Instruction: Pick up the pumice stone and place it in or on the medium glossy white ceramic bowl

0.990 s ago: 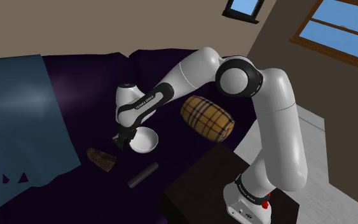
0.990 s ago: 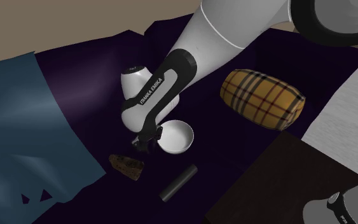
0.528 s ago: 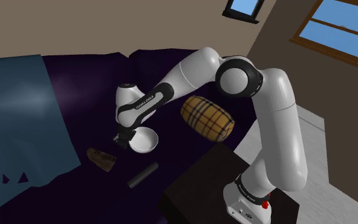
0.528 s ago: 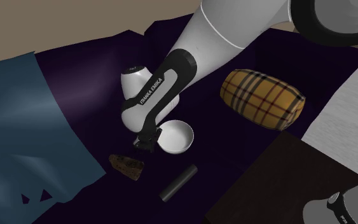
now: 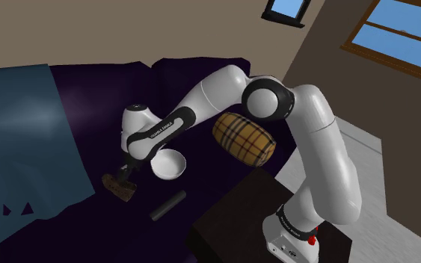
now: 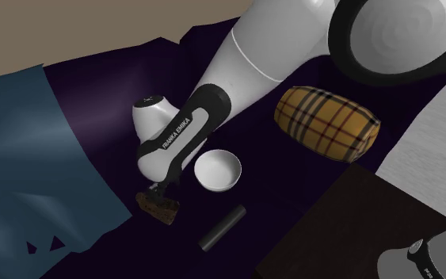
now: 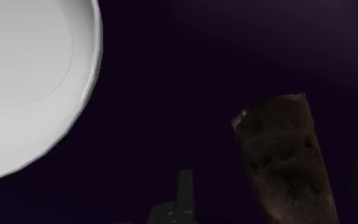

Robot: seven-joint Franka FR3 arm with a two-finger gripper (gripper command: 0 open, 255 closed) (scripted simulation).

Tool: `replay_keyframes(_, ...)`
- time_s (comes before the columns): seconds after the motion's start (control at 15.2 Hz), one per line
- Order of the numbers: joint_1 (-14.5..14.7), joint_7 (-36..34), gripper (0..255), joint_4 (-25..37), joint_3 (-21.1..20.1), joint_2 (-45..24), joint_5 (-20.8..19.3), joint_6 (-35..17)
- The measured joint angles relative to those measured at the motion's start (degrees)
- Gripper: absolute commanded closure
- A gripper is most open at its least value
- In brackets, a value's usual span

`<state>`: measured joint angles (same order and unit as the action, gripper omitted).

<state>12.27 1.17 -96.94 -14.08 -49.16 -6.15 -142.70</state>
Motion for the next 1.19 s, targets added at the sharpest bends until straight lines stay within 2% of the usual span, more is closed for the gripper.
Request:
replay_keyframes(0.13, 0.02, 5.96, 0, 1.93, -1.79, -1.85, -2.09, -1.03)
replay_keyframes(0.26, 0.26, 7.92, 0, 2.98, -2.26, -3.2, -2.9, -1.72)
replay_keyframes(0.73, 1.21, 8.45, 0, 5.26, -1.69, -7.27, -3.65, -3.7)
replay_keyframes(1.06, 1.24, 8.46, 0, 5.37, -1.63, -7.53, -3.69, -3.87)
replay_keyframes(1.12, 1.24, 8.46, 255, 5.37, -1.63, -7.53, -3.69, -3.87)
replay_keyframes(1.19, 1.24, 8.46, 255, 5.37, -1.64, -7.51, -3.69, -3.86)
